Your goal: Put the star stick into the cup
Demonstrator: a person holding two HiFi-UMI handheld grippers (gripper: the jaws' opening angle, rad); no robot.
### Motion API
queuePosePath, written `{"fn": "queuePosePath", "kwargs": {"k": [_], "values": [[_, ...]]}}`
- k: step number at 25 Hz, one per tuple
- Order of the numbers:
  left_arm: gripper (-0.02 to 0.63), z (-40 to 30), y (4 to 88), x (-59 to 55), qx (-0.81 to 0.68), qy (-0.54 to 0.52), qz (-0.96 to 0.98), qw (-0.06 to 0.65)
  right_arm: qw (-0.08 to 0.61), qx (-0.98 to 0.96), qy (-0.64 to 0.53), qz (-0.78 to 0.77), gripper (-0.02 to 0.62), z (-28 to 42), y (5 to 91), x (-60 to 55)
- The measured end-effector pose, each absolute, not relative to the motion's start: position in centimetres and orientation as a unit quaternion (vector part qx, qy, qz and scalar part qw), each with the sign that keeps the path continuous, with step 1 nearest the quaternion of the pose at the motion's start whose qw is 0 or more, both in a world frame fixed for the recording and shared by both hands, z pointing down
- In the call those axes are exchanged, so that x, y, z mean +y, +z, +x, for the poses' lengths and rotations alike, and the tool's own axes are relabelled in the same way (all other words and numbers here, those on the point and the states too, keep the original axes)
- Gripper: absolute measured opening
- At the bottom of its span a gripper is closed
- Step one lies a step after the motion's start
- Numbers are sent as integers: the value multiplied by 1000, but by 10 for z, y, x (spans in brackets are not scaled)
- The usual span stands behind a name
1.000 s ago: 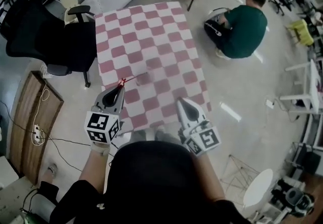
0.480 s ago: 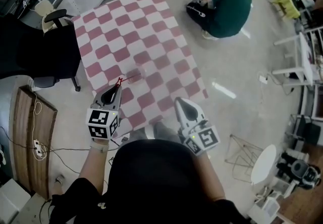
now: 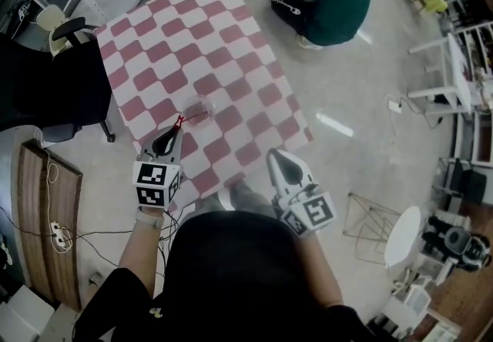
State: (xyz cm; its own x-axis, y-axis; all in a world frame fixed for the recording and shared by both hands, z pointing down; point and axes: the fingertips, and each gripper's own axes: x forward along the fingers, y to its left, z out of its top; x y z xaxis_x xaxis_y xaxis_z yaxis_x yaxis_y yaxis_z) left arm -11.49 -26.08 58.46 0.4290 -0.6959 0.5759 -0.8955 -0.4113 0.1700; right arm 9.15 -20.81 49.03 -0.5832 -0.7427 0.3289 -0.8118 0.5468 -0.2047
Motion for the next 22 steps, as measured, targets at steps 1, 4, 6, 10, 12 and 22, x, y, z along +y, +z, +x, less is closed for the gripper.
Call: {"fn": "queuePosePath", "kwargs": {"k": [1, 4, 6, 10, 12, 22], "values": [[54, -115, 586, -262, -491, 214, 812, 232, 104, -873, 169, 445, 15, 92, 491, -207], [55, -119, 586, -266, -499, 218, 808, 223, 104, -873, 171, 446, 15, 92, 491, -206], [59, -121, 588, -269, -504, 223, 805, 218, 104, -872, 172, 446, 15, 92, 492, -205], [126, -126, 593, -270, -510, 227, 798, 227, 104, -873, 170, 446, 15, 94, 492, -205], [143, -126, 593, -269, -511, 227, 796, 230, 105, -874, 164, 444, 15, 94, 491, -206], [178, -136, 588, -259, -526, 224, 786, 235, 93, -884, 169, 426, 15, 87, 490, -209]]}}
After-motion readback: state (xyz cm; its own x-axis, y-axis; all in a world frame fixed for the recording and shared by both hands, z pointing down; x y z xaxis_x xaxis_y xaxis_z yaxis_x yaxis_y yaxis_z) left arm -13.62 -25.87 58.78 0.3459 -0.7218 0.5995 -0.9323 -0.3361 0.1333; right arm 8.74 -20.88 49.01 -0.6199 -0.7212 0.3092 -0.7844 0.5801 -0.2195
